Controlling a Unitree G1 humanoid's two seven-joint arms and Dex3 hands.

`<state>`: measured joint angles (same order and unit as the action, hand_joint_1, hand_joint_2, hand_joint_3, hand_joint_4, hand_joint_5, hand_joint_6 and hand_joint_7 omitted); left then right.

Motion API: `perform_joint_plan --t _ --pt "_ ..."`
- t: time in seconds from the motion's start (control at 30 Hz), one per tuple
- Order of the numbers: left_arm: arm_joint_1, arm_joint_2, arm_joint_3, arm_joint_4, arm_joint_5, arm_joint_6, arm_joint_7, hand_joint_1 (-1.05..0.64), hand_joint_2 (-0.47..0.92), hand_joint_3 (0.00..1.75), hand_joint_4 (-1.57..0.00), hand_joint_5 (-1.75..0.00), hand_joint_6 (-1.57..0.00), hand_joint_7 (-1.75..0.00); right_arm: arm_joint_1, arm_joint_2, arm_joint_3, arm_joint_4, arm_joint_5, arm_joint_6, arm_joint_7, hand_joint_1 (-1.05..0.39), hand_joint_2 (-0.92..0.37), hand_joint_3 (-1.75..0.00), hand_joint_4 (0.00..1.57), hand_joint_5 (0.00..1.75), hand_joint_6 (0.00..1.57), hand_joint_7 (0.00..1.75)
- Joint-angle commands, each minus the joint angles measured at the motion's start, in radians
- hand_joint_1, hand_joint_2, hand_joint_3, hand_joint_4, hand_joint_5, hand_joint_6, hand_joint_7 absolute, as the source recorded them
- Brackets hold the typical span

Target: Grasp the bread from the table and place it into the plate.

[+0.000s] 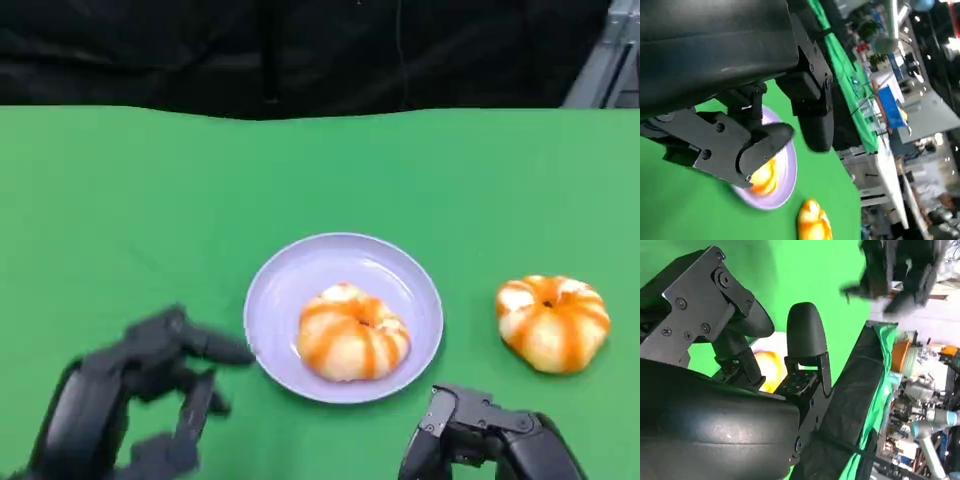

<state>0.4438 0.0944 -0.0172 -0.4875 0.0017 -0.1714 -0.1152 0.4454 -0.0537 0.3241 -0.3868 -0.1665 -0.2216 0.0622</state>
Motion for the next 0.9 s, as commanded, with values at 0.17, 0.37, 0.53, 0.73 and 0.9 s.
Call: perform_joint_plan --t 0.17,0.37,0.53,0.73,0.9 --pt "0.067 -0.038 0.014 0.069 -0.053 -0.153 -0.002 0.01 0.4 1.46 -0.85 -1.75 -0.73 -1.7 -0.002 -0.019 -0.03 -0.01 0.026 0.002 0.011 -0.03 -0.27 -1.52 0.89 1.68 0.77 1.45" --pt "0.055 -0.05 0.007 0.113 -0.077 -0.162 -0.007 -0.03 0.41 1.4 -0.88 -1.75 -0.76 -1.66 -0.005 -0.028 -0.057 -0.007 0.044 -0.008 0.022 -0.03 -0.28 -1.49 0.9 1.66 0.78 1.43" --pt "0.047 -0.054 0.002 0.138 -0.098 -0.171 -0.018 -0.03 0.43 1.37 -0.88 -1.75 -0.77 -1.65 -0.011 -0.031 -0.065 -0.005 0.049 -0.008 0.027 -0.01 -0.28 -1.49 0.9 1.65 0.78 1.43" --pt "0.036 -0.061 -0.002 0.161 -0.1 -0.179 -0.023 -0.03 0.41 1.39 -0.88 -1.75 -0.8 -1.6 -0.017 -0.031 -0.074 0.009 0.057 -0.019 0.034 0.0 -0.28 -1.49 0.9 1.64 0.79 1.43" --pt "0.045 -0.058 -0.005 0.158 -0.105 -0.184 -0.028 -0.03 0.39 1.44 -0.87 -1.73 -0.8 -1.59 -0.006 -0.033 -0.076 -0.006 0.06 -0.017 0.043 0.01 -0.28 -1.49 0.91 1.64 0.79 1.43"
